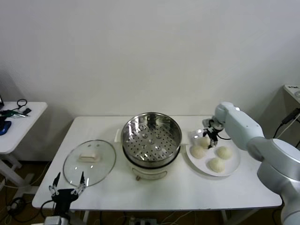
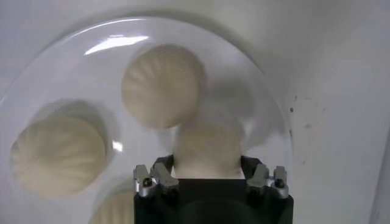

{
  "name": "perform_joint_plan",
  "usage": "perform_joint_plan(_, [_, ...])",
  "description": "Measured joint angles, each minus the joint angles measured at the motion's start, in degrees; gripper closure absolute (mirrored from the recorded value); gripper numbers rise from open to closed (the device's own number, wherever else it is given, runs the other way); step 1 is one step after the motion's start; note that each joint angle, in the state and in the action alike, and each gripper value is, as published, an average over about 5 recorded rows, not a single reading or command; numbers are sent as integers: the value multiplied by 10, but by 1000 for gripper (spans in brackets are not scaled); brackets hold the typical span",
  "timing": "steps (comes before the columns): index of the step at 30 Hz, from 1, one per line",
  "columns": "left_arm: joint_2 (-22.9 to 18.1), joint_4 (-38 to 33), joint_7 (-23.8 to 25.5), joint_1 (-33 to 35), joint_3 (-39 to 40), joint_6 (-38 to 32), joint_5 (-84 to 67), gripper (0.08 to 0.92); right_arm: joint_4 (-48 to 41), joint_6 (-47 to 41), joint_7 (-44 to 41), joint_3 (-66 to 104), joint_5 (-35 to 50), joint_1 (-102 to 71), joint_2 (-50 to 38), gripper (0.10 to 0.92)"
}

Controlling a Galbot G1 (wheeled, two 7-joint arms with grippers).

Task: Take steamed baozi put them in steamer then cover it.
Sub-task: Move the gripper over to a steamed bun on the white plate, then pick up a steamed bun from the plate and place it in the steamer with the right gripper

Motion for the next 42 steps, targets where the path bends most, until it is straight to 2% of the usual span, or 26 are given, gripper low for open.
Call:
perform_joint_plan(11, [0,-6,-1,6,-3,1,0,177,34,0,-8,-13,15,22,-23,355])
perform_joint_plan(23, [2,-17,8,19,-4,-4,4,177,146,26,-15,-137,124,138,-55,354])
perform_joint_plan(33, [3,-23,18,29,2,-13,8,177,226,87,-18,-225,178,249,-19,349])
perform_joint_plan(42, [3,-23,24,38,0,-23,8,177,301,146,-2,-260,149,283,33,347])
